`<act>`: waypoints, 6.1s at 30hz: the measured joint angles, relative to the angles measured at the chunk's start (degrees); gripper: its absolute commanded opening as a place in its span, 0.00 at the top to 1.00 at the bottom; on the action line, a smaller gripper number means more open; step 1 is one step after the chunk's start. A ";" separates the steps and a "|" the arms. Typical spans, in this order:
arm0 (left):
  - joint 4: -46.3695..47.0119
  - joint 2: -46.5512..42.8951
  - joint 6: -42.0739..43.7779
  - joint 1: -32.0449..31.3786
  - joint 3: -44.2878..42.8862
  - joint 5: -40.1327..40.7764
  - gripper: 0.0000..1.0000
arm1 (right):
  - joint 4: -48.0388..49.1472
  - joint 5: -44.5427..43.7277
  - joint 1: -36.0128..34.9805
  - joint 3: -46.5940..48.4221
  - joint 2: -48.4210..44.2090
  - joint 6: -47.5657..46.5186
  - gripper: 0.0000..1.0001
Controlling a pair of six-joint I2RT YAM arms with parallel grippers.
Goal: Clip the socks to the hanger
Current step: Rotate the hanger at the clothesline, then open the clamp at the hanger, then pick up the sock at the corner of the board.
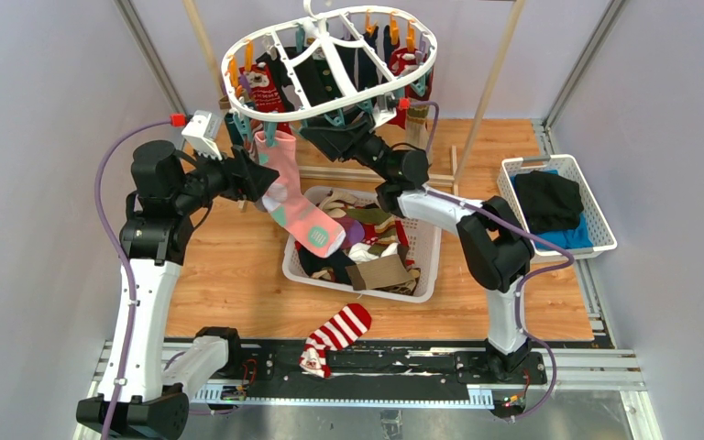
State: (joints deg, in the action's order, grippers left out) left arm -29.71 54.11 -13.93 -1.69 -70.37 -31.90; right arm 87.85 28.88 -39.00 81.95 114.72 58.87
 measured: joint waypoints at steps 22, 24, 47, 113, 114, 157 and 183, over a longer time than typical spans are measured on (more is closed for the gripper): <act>-0.94 -0.02 0.48 0.02 -1.18 0.02 0.25 | 0.02 2.47 -1.22 -2.21 -1.75 -0.66 0.97; -1.14 -0.02 0.48 0.02 -1.53 0.02 0.24 | -0.04 1.05 -1.49 -4.63 -3.32 -2.16 1.00; -2.73 1.62 -13.35 0.13 -15.19 -5.38 0.19 | -13.51 -17.11 -11.65 -5.35 -10.86 -34.64 1.00; 8.92 13.07 -18.29 0.02 -14.86 -4.15 0.38 | -21.73 -24.41 -16.13 0.22 -8.24 -52.13 1.00; 9.90 12.57 -18.71 -0.02 -14.21 -3.80 0.39 | -21.75 -24.37 -16.13 0.24 -8.24 -52.13 1.00; 20.57 9.55 -24.98 0.07 -7.61 2.89 0.95 | -24.85 -18.88 -18.12 -4.26 -10.19 -54.40 0.34; 15.32 9.51 -18.75 0.07 -8.81 4.04 0.94 | -93.92 2.51 -29.90 -25.94 -37.13 -79.78 0.36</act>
State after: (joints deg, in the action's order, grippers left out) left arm -14.39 63.61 -32.69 -1.63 -79.18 -27.86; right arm -6.07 31.40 -68.90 56.01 77.58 -20.91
